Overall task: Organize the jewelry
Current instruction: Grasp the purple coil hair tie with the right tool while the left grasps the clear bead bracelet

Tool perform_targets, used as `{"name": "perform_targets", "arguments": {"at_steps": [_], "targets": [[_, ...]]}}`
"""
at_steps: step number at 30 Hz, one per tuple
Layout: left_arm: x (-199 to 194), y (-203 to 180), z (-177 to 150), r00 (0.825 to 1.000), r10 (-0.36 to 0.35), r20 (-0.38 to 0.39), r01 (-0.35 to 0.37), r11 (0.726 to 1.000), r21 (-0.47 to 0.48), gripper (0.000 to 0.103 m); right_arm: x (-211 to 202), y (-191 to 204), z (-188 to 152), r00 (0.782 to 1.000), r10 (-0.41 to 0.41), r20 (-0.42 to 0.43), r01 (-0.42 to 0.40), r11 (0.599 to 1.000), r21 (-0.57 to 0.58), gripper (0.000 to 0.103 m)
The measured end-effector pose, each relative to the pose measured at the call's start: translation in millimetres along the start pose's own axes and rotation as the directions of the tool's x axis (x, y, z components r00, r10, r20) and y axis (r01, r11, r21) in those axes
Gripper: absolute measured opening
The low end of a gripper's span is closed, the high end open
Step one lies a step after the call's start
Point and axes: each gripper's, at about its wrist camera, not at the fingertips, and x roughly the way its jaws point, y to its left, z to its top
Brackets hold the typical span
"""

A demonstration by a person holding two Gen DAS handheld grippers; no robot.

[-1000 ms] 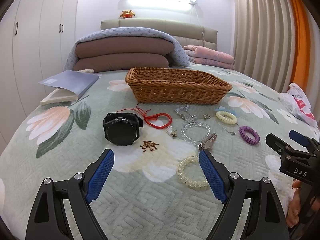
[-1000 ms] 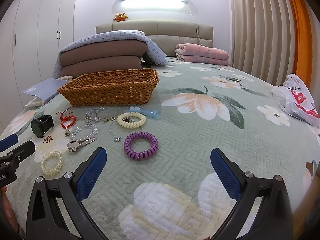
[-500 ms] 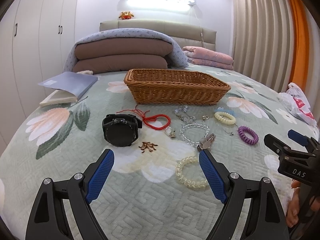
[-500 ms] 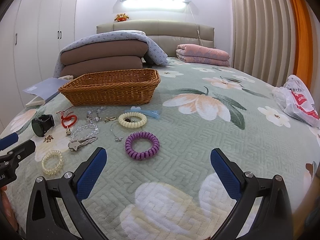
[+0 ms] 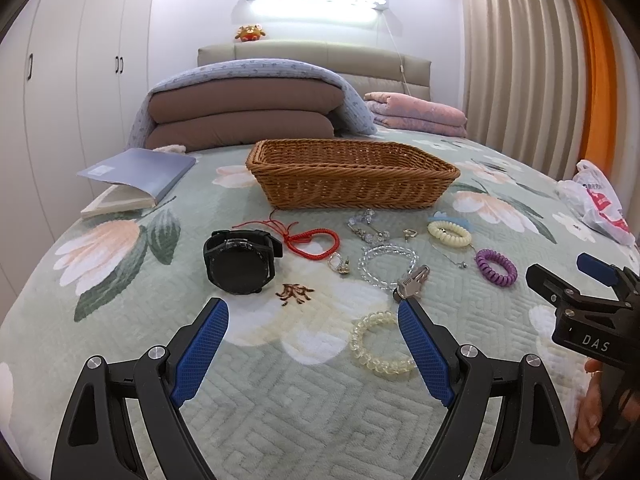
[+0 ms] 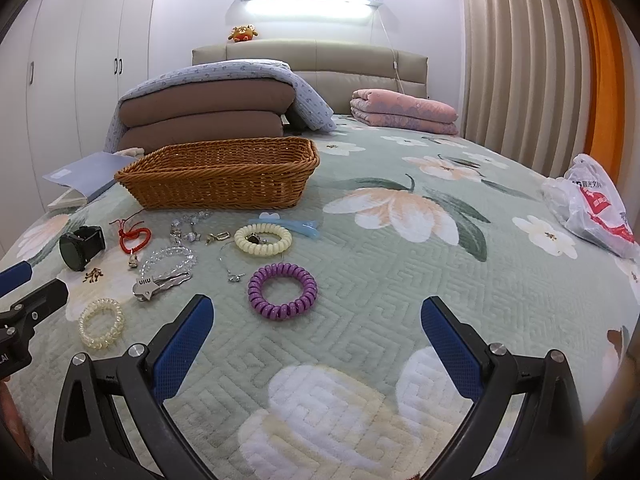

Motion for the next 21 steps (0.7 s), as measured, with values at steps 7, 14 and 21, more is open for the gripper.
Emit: {"name": "perform_targets", "arguments": {"at_steps": [7,14,21], "targets": [[4.8,8.2,1.2,0.999,-0.037,-0.029,0.036,0.999,-0.039,0.087,-2.2,4.1,-0.1,1.0,-0.007,0.012,0.007,0.999,-0.031,0.103],[1.1,19.0,8.9,0.994,-0.089,-0.063,0.092,0.995,0.043,0.087,-7.3,-11.1,6.0,0.998,-0.039,0.039,0.039,0.999,0.004,0.095],[6.1,22.2,9.9,0.961,-0.246,-0.129,0.248,0.969,-0.007,0.087,-12.7,-43.6,19.3,0.997,0.04,0.06,-0.047,0.992,0.115,0.087]]}}
